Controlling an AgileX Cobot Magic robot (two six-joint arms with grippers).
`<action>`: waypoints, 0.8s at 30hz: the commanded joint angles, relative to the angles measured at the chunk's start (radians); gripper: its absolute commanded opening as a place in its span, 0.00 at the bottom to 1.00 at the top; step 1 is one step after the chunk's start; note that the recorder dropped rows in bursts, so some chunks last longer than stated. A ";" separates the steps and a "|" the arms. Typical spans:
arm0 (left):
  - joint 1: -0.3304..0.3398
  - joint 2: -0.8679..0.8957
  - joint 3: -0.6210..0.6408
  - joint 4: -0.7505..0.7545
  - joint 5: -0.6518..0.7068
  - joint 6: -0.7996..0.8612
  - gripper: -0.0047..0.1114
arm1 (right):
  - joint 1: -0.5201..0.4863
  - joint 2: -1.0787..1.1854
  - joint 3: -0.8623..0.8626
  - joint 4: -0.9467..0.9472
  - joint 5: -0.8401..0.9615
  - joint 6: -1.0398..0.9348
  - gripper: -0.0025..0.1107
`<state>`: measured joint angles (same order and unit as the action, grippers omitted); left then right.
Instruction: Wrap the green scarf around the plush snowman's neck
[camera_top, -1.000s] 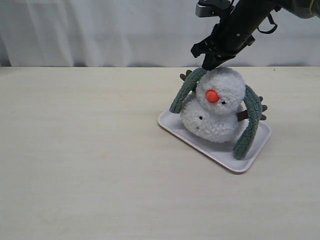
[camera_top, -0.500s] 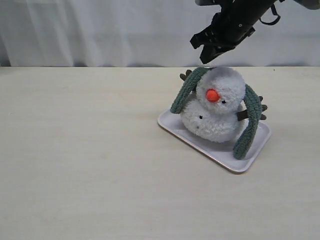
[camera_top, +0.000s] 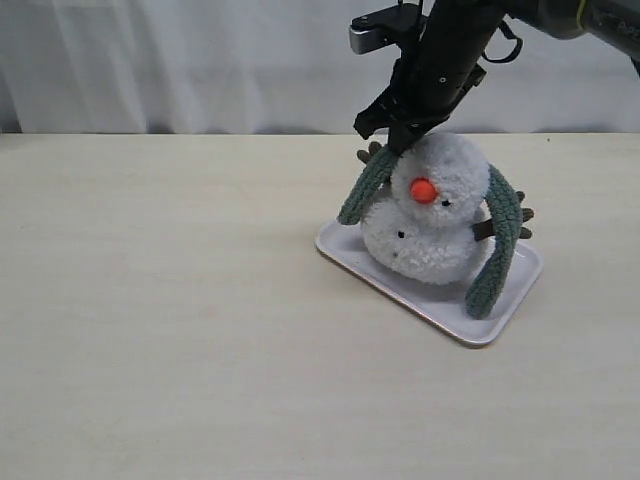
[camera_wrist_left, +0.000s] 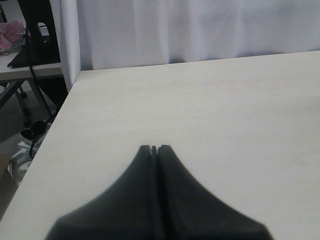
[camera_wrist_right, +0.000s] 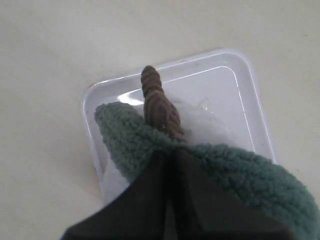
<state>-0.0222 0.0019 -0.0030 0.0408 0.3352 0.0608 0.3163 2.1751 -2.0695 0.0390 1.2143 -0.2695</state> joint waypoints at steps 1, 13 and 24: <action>0.004 -0.002 0.003 0.000 -0.013 0.002 0.04 | 0.001 0.027 0.014 0.006 0.007 0.020 0.06; 0.004 -0.002 0.003 0.000 -0.013 0.002 0.04 | 0.001 0.041 0.048 -0.028 0.007 -0.002 0.06; 0.004 -0.002 0.003 0.000 -0.013 0.002 0.04 | 0.000 -0.023 -0.012 -0.021 0.007 -0.003 0.15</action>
<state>-0.0222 0.0019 -0.0030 0.0408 0.3352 0.0608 0.3163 2.1949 -2.0622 0.0215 1.2140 -0.2691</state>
